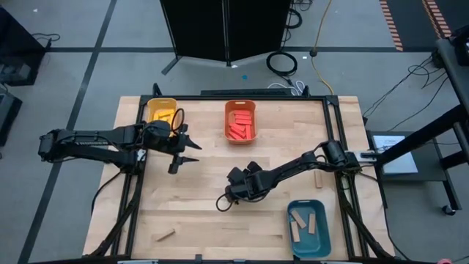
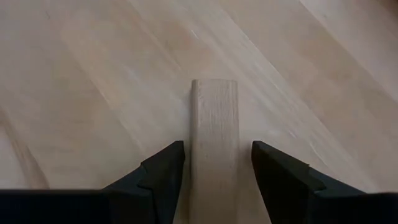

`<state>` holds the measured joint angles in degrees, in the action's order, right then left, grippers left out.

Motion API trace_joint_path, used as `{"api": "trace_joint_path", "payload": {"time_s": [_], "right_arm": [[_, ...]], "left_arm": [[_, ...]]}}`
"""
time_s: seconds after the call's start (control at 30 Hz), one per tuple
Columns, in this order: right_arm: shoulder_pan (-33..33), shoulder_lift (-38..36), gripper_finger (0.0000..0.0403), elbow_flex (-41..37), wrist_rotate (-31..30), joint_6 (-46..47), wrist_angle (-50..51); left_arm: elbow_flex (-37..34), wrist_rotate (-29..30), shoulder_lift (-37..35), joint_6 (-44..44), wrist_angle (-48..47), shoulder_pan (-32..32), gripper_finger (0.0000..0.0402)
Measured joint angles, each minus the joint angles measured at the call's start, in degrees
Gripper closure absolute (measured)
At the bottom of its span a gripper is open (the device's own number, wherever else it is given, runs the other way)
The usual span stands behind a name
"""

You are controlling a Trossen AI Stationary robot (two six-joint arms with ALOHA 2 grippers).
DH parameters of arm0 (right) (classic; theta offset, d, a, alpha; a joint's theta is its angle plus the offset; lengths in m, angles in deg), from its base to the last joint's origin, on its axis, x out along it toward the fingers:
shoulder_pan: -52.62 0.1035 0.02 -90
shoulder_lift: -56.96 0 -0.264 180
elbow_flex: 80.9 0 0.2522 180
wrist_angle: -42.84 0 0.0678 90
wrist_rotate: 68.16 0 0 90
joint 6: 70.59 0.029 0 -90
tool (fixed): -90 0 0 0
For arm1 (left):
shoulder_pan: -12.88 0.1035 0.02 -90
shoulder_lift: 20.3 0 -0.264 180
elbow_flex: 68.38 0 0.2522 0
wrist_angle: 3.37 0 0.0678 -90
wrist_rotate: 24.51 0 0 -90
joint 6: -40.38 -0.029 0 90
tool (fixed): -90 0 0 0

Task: Sort blocks
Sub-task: Put the brown block into the blue bin

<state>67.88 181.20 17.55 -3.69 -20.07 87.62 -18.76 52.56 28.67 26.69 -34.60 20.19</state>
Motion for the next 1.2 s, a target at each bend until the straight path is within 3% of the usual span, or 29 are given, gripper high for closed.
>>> {"api": "trace_joint_path", "payload": {"time_s": [0.2,0.43,0.77,1.0,1.2], "right_arm": [[0.29,0.73,0.0239,0.00,-0.55,0.43,-0.79],[0.22,-0.15,0.0332,-0.11,1.33,-0.35,-1.16],[0.90,-7.89,0.0328,4.18,12.19,-2.50,5.43],[5.19,-16.93,0.0317,6.58,17.95,6.95,21.42],[13.72,-22.95,0.0317,6.53,20.00,25.56,32.96]], "left_arm": [[0.00,0.11,0.02,1.33,-1.30,-0.08,0.0192],[0.00,0.25,0.02,1.33,-1.36,-0.35,0.0192],[0.00,0.29,0.02,1.31,-1.62,-0.35,0.0192],[0.00,0.29,0.02,1.37,-2.21,-0.33,0.0192],[0.00,0.29,0.02,1.41,-2.92,-0.33,0.0192]]}}
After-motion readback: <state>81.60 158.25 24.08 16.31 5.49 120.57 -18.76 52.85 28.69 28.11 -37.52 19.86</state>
